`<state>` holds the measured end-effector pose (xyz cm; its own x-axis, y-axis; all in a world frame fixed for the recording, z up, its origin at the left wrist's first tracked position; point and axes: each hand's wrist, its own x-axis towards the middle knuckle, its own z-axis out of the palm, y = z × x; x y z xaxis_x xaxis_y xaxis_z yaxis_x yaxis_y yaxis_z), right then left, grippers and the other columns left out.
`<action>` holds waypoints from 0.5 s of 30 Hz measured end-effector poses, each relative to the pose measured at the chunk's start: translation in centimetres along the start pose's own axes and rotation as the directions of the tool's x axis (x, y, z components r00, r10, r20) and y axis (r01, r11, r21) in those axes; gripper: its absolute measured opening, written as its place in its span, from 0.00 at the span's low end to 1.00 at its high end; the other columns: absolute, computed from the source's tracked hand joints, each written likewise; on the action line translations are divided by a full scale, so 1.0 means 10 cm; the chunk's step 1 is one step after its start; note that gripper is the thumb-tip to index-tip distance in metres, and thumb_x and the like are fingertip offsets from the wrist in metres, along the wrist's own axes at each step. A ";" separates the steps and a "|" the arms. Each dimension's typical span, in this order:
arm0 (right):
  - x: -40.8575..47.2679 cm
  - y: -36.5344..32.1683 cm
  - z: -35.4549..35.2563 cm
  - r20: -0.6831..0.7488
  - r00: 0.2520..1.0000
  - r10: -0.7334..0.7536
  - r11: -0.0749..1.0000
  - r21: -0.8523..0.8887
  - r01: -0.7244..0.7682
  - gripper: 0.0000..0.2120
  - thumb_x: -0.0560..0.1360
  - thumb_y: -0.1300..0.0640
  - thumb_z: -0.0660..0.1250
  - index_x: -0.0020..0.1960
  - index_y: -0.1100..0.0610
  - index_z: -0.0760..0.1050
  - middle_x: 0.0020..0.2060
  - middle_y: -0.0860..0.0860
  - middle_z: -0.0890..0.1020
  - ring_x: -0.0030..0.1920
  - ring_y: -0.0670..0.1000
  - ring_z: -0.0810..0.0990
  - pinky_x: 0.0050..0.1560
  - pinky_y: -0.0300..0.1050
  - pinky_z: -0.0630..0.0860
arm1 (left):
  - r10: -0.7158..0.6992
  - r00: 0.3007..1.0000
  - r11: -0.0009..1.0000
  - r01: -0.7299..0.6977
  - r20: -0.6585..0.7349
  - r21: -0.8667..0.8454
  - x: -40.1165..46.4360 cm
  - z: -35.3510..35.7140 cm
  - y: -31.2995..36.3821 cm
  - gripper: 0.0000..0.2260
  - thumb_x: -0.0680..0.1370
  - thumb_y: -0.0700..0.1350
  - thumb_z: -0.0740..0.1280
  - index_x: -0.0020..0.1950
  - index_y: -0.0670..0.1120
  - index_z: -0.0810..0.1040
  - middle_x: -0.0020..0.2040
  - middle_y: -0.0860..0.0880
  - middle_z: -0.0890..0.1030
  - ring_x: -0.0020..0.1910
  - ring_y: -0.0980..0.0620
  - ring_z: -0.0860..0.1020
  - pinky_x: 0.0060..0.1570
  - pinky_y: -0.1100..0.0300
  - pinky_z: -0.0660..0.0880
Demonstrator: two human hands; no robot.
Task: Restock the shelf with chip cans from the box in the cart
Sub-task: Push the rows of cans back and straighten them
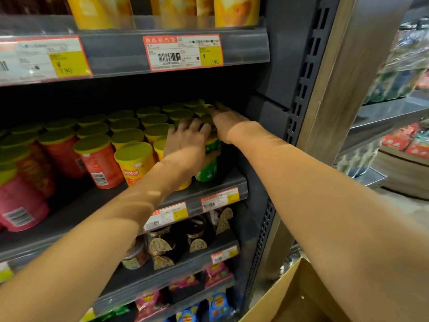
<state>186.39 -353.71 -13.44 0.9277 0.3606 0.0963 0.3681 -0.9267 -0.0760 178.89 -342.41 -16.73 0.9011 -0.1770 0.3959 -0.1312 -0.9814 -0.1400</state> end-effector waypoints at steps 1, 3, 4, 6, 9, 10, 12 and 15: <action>0.02 0.01 0.02 0.007 1.000 -0.015 1.000 -0.004 0.015 0.26 0.81 0.61 0.57 0.78 0.56 0.58 0.77 0.59 0.59 0.74 0.63 0.64 0.71 0.55 0.66 | 0.023 1.000 1.000 -0.023 0.004 -0.002 -0.03 0.00 -0.04 0.27 0.78 0.62 0.63 0.72 0.50 0.65 0.71 0.46 0.68 0.71 0.41 0.64 0.66 0.46 0.63; 0.07 0.02 0.03 0.015 0.999 -0.042 0.999 -0.019 0.042 0.25 0.82 0.61 0.57 0.78 0.57 0.58 0.77 0.59 0.59 0.74 0.63 0.64 0.72 0.54 0.65 | 0.053 0.999 0.999 -0.053 -0.005 -0.002 -0.08 -0.01 -0.12 0.27 0.77 0.63 0.63 0.71 0.50 0.66 0.70 0.46 0.70 0.69 0.42 0.65 0.65 0.47 0.63; 0.08 0.02 0.03 0.018 0.999 -0.049 0.999 -0.020 0.049 0.25 0.82 0.61 0.57 0.78 0.57 0.58 0.77 0.59 0.59 0.74 0.63 0.64 0.72 0.54 0.65 | 0.063 0.998 0.998 -0.064 -0.015 -0.011 -0.10 -0.02 -0.15 0.27 0.76 0.63 0.64 0.70 0.49 0.68 0.68 0.46 0.71 0.68 0.41 0.67 0.64 0.47 0.63; 0.12 0.02 0.04 0.035 0.998 -0.058 0.998 -0.022 0.058 0.25 0.82 0.61 0.57 0.78 0.58 0.58 0.76 0.60 0.61 0.74 0.62 0.64 0.72 0.53 0.65 | 0.088 0.996 0.995 -0.089 -0.024 -0.033 -0.12 -0.03 -0.19 0.27 0.76 0.63 0.65 0.67 0.48 0.70 0.65 0.46 0.73 0.66 0.41 0.69 0.61 0.47 0.65; 0.16 0.04 0.08 0.036 0.998 -0.060 0.997 -0.051 0.062 0.22 0.82 0.60 0.57 0.76 0.58 0.62 0.73 0.61 0.66 0.71 0.62 0.67 0.70 0.53 0.67 | 0.142 0.989 0.990 -0.143 -0.048 -0.020 -0.16 -0.01 -0.22 0.26 0.76 0.62 0.64 0.66 0.46 0.70 0.62 0.45 0.74 0.63 0.41 0.71 0.59 0.47 0.67; 0.16 0.04 0.10 0.023 0.998 -0.055 0.997 -0.056 0.056 0.21 0.82 0.60 0.57 0.75 0.59 0.63 0.72 0.62 0.67 0.71 0.62 0.68 0.69 0.52 0.68 | 0.154 0.987 0.988 -0.155 -0.055 -0.015 -0.16 0.00 -0.23 0.26 0.77 0.62 0.64 0.67 0.47 0.70 0.62 0.46 0.74 0.63 0.41 0.71 0.60 0.47 0.67; 0.12 0.04 0.12 -0.011 0.999 -0.044 0.997 -0.062 0.043 0.19 0.83 0.60 0.56 0.73 0.60 0.65 0.71 0.62 0.68 0.70 0.62 0.68 0.69 0.52 0.68 | 0.162 0.985 0.986 -0.164 -0.051 -0.029 -0.17 0.02 -0.26 0.26 0.78 0.62 0.63 0.68 0.47 0.68 0.63 0.46 0.73 0.64 0.42 0.70 0.61 0.47 0.66; 0.08 0.03 0.13 -0.038 0.998 -0.041 0.997 -0.066 0.039 0.19 0.83 0.61 0.56 0.73 0.62 0.65 0.70 0.63 0.68 0.70 0.63 0.68 0.69 0.52 0.68 | 0.178 0.983 0.981 -0.181 -0.041 -0.064 -0.18 0.01 -0.33 0.25 0.77 0.62 0.64 0.66 0.46 0.70 0.61 0.45 0.75 0.62 0.42 0.71 0.61 0.48 0.67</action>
<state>187.32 -353.57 -14.66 0.9087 0.3944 0.1369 0.3990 -0.9169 -0.0068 177.75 -338.80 -17.11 0.8455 -0.3521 0.4015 -0.3180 -0.9360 -0.1511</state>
